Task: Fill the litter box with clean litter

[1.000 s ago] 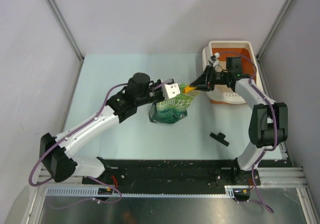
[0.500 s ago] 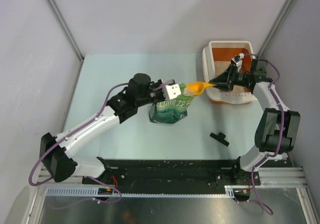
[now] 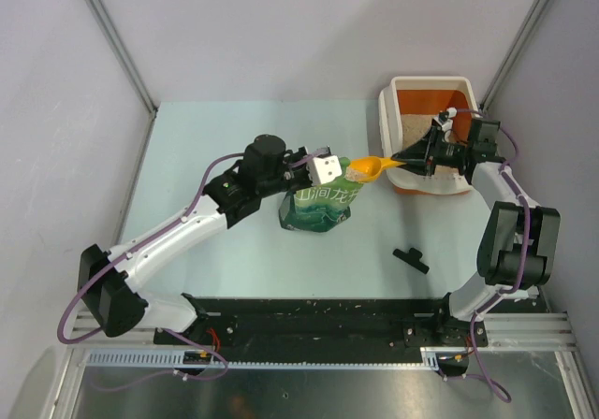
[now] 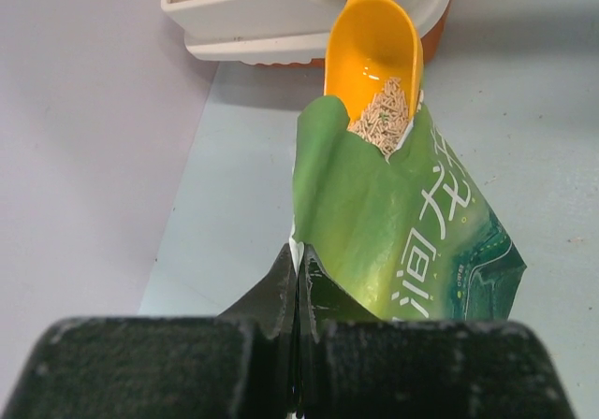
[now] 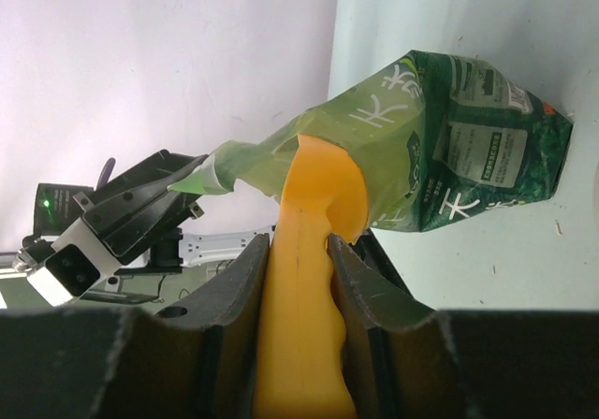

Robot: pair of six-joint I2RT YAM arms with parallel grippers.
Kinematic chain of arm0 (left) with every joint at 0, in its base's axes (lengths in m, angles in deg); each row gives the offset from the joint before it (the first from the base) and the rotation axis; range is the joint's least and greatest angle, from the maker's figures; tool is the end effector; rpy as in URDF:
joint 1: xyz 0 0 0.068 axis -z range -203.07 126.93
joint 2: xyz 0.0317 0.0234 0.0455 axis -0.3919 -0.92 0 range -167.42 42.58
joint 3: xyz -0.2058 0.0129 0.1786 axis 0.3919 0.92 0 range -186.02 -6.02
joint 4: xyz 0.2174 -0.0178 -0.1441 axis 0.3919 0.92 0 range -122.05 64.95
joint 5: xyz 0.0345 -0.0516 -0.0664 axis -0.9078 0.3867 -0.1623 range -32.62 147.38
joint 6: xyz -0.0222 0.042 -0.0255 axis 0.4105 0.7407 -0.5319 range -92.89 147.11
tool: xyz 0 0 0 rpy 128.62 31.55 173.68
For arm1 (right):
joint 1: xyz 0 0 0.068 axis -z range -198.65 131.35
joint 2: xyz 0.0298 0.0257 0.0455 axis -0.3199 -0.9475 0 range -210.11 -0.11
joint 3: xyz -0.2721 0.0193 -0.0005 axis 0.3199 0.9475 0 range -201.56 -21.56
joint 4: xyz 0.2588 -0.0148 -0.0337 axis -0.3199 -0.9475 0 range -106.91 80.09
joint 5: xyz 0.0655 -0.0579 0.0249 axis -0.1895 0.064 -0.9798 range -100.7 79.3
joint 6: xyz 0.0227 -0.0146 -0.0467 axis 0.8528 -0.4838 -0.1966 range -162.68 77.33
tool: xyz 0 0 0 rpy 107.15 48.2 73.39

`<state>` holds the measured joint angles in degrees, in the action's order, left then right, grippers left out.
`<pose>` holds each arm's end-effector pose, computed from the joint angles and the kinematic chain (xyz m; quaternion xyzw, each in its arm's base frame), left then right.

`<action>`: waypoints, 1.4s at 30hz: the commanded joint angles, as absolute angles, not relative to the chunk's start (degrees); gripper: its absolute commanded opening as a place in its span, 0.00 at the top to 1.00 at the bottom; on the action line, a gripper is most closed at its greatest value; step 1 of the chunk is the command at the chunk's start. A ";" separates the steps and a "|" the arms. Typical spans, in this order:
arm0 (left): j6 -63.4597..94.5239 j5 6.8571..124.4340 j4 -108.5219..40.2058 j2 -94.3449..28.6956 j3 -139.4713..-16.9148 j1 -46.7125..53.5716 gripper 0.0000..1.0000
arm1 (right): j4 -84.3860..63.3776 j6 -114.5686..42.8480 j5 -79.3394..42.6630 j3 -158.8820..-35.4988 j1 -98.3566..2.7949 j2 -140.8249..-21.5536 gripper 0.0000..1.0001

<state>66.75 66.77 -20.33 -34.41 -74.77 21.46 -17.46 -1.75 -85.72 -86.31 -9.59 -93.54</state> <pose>0.2198 -0.2244 0.3577 0.5820 0.5743 -0.0914 0.5684 0.3477 -0.0207 0.2630 0.0494 0.7576 0.6207 0.1959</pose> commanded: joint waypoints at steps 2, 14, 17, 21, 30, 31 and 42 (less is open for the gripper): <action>68.42 65.21 -20.63 -33.89 -77.30 21.05 1.00 | -21.56 -5.55 -87.16 -86.07 -8.03 -91.00 1.00; 69.56 66.00 -20.63 -33.36 -76.60 21.05 1.00 | -22.87 -10.87 -81.72 -85.63 -14.38 -92.65 1.00; 69.39 66.00 -20.63 -33.53 -77.04 21.05 1.00 | -14.41 -3.76 -83.28 -84.31 -17.07 -91.78 1.00; 70.09 65.91 -20.63 -33.44 -77.04 21.05 1.00 | -21.50 -6.45 -85.39 -84.40 -11.29 -90.54 1.00; 70.97 65.47 -20.63 -33.79 -76.95 21.05 1.00 | -13.35 1.87 -90.67 -84.40 -8.73 -91.78 1.00; 71.06 65.38 -20.72 -33.80 -77.04 21.05 1.00 | -10.55 3.36 -91.03 -84.31 -7.77 -91.87 1.00; 72.02 64.33 -20.63 -33.62 -76.86 21.05 1.00 | -8.23 5.43 -94.63 -84.31 -4.68 -91.96 1.00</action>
